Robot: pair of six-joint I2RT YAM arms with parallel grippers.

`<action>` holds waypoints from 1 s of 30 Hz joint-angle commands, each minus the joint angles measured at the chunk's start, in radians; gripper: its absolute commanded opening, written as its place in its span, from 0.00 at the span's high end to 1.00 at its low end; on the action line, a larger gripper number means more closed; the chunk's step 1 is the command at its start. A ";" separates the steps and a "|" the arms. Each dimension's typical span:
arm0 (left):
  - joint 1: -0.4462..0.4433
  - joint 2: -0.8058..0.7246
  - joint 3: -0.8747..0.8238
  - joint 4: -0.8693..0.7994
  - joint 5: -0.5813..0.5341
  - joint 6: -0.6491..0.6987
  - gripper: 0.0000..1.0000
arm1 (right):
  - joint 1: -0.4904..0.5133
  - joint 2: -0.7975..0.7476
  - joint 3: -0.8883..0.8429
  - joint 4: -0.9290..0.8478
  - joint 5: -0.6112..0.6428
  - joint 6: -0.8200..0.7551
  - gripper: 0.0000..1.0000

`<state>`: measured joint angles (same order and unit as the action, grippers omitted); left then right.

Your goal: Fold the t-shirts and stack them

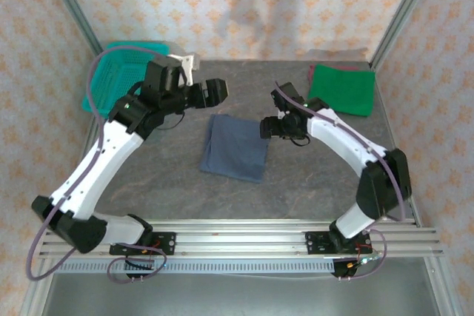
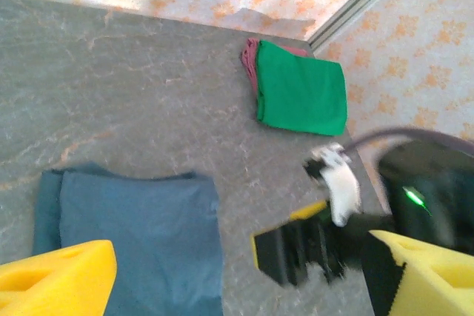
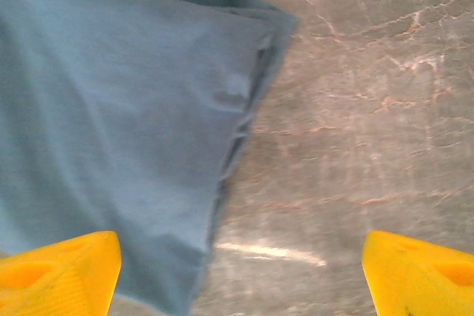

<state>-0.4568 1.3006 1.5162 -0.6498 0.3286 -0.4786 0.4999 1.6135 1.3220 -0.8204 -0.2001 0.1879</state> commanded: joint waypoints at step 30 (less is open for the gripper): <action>0.002 -0.500 -0.203 -0.390 -0.347 -0.051 0.01 | -0.048 0.651 0.372 0.041 -0.154 -0.190 0.60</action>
<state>-0.4564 0.8070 1.3079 -1.0092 0.0326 -0.5240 0.4507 2.2230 1.7439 -0.7723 -0.3218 -0.0196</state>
